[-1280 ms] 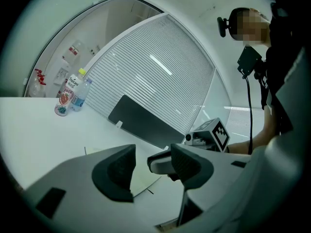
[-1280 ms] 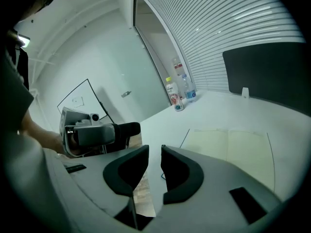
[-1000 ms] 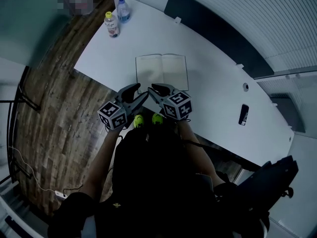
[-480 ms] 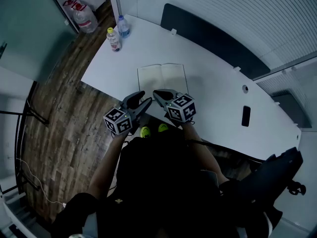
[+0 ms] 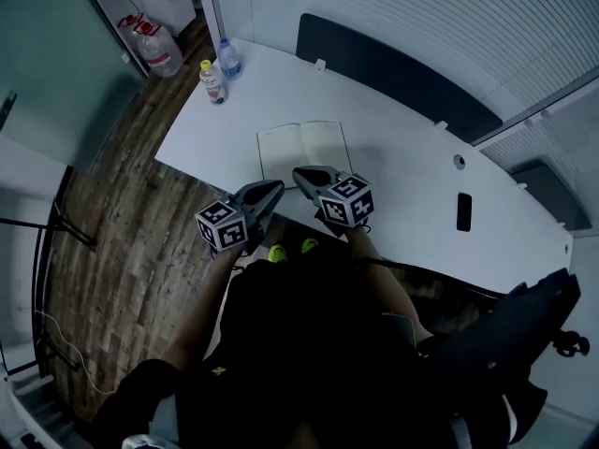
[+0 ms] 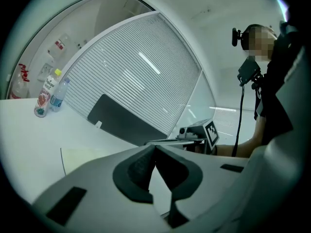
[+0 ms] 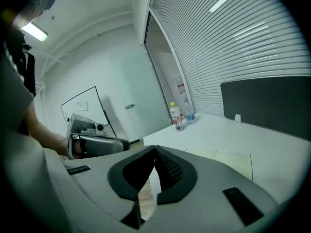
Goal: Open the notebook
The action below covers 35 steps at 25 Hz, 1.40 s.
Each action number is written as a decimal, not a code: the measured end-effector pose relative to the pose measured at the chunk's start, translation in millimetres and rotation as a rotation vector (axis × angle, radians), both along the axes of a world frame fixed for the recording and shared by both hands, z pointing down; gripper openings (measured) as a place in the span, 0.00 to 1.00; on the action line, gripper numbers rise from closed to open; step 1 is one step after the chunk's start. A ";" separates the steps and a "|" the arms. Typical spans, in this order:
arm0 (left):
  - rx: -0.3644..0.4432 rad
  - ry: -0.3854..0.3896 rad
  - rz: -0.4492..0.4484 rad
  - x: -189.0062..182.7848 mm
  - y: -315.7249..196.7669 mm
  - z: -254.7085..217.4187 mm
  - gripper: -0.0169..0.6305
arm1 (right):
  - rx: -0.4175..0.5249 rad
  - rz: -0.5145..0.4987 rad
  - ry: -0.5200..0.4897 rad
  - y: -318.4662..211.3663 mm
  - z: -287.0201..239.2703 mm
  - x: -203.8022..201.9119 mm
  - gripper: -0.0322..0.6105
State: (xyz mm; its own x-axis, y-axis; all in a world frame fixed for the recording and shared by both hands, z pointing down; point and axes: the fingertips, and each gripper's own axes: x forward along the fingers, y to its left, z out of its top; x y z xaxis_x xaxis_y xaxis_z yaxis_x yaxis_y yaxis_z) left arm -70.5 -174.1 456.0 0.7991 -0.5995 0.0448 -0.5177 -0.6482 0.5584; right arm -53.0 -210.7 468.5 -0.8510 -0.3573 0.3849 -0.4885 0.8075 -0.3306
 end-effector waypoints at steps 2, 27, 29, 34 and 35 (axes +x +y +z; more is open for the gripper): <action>0.001 -0.016 0.014 2.9 6.3 0.9 0.05 | 0.005 -0.006 -0.002 7.9 -2.1 -0.4 0.07; 0.013 0.034 -0.027 107.3 137.8 -16.5 0.05 | 0.028 -0.062 -0.029 146.6 -17.8 95.1 0.06; 0.021 0.030 -0.024 119.6 152.4 -15.9 0.05 | 0.032 -0.065 -0.040 160.7 -17.6 106.5 0.06; 0.063 0.005 -0.050 130.9 182.7 -22.8 0.05 | 0.058 -0.085 -0.054 194.8 -23.7 120.8 0.06; 0.073 -0.002 -0.060 132.0 187.6 -24.8 0.05 | 0.065 -0.087 -0.055 201.7 -25.4 123.6 0.06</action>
